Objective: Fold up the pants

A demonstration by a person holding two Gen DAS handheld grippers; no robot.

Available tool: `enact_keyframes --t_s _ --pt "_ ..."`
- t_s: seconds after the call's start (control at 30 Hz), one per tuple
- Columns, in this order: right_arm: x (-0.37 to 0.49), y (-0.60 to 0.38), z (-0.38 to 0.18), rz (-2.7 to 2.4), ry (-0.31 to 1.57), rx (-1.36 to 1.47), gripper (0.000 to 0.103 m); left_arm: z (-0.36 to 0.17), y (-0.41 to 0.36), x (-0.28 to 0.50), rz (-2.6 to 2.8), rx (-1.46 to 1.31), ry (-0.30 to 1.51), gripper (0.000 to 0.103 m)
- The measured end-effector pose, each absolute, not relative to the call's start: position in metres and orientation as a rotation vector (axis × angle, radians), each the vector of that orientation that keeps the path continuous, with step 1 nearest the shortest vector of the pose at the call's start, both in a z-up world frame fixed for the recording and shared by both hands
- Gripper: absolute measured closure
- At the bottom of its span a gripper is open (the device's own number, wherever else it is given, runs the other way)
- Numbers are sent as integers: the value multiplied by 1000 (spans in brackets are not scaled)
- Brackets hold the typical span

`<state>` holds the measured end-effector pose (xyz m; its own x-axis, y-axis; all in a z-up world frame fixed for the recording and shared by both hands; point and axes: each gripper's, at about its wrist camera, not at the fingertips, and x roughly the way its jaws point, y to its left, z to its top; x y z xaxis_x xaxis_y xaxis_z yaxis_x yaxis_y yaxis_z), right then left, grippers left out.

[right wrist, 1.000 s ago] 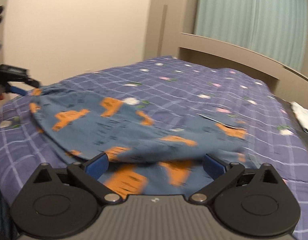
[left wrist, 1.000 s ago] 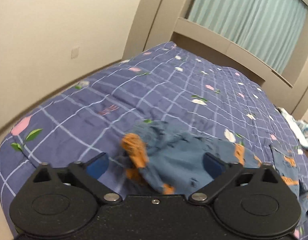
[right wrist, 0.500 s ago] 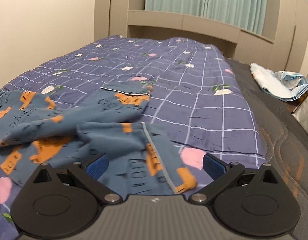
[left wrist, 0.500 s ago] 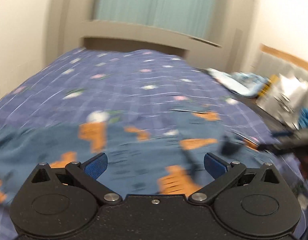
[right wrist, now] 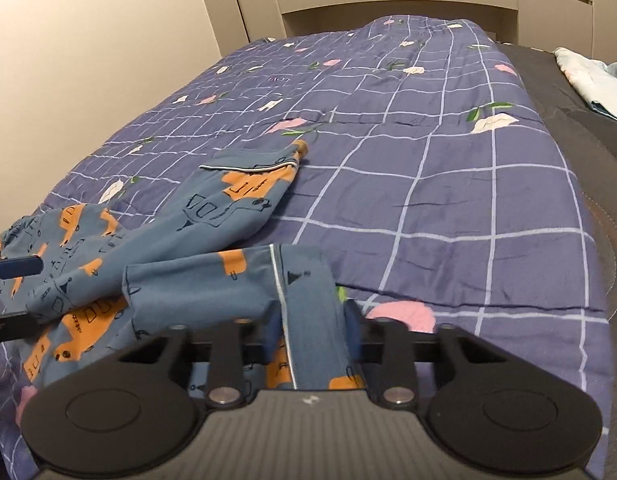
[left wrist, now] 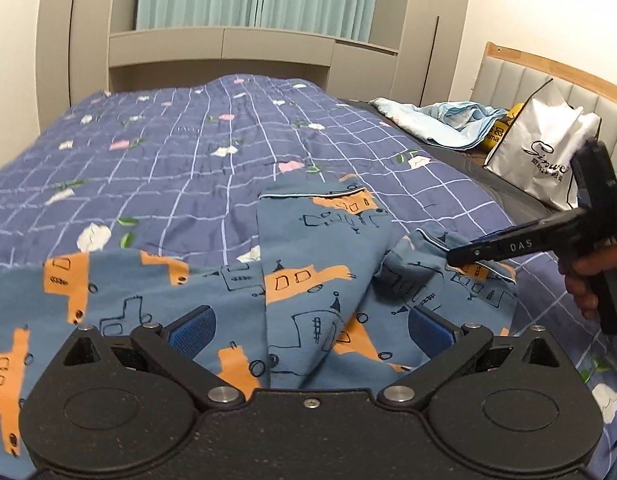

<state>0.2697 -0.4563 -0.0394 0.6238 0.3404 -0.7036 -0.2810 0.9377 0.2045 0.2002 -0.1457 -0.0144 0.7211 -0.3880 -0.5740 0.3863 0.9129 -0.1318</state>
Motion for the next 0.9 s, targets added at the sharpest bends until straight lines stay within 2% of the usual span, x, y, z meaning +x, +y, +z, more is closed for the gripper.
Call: enact_keyframes --t_s 0.07,0.1,0.33,0.47,0.53,0.6,0.73,0.8,0.9 --pt "266 -456 -38 361 811 78 90 -16 -145 203 -425 -7 650 1" --pt "263 -456 -35 353 801 77 91 -16 -145 204 -419 -9 654 1" --pt "238 -468 -11 229 785 17 90 -13 -138 206 -431 -24 651 1" --pt "241 -465 -28 210 862 -23 85 -15 -133 210 -436 -81 674 1" --pt "240 -461 -31 199 861 -43 76 -15 -130 211 -443 -105 676 1" --pt "239 -462 -25 173 844 -47 43 -14 -127 214 -448 -125 680 1" --pt "251 -454 -3 177 797 -85 30 -12 -121 224 -435 -183 691 1" --pt "267 -444 8 203 783 -100 16 -13 -115 230 -429 -232 703 1" --pt "301 -417 20 292 781 -110 13 -16 -106 239 -413 -332 720 1"
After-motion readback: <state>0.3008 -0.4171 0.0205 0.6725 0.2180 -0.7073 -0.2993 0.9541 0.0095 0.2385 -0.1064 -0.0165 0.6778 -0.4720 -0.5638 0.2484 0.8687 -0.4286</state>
